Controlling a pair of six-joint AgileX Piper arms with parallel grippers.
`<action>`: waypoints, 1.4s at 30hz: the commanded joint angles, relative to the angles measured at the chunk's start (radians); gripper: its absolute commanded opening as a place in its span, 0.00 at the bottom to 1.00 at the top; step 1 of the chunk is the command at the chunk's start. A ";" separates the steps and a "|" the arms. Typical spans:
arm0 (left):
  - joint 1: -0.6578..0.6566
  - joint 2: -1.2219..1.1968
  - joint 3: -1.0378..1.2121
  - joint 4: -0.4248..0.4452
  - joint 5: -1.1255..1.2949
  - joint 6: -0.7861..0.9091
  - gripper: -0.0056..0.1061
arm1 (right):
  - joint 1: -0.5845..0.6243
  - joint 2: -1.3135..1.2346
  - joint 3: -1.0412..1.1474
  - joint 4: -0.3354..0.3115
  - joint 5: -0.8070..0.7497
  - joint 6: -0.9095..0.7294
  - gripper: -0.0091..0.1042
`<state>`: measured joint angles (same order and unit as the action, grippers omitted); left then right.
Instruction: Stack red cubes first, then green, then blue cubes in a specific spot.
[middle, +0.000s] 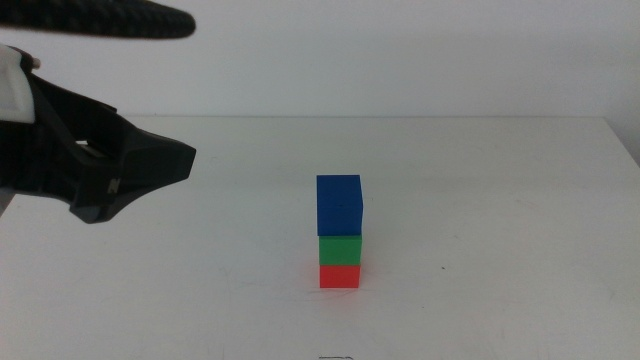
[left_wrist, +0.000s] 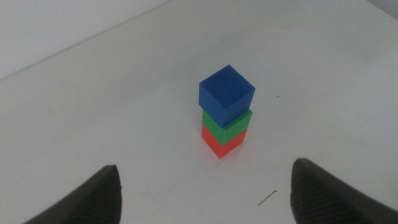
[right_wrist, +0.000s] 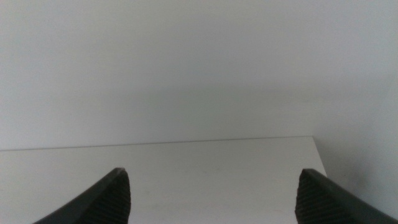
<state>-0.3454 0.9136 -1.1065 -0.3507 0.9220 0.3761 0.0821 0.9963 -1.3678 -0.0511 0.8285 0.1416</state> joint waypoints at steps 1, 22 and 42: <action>-0.001 -0.006 -0.023 -0.028 -0.059 -0.003 0.88 | -0.007 -0.014 -0.019 -0.009 -0.082 -0.010 0.69; 0.288 -0.223 0.235 0.364 -0.476 -0.417 0.88 | -0.007 -0.012 -0.019 -0.010 -0.063 -0.004 0.69; 0.288 -0.301 0.319 0.324 -0.565 -0.417 0.88 | -0.008 -0.180 0.221 -0.118 -0.296 -0.004 0.69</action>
<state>-0.0575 0.6306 -0.7822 0.0000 0.4670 -0.0283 0.0821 0.8611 -1.1658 -0.1409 0.6802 0.1434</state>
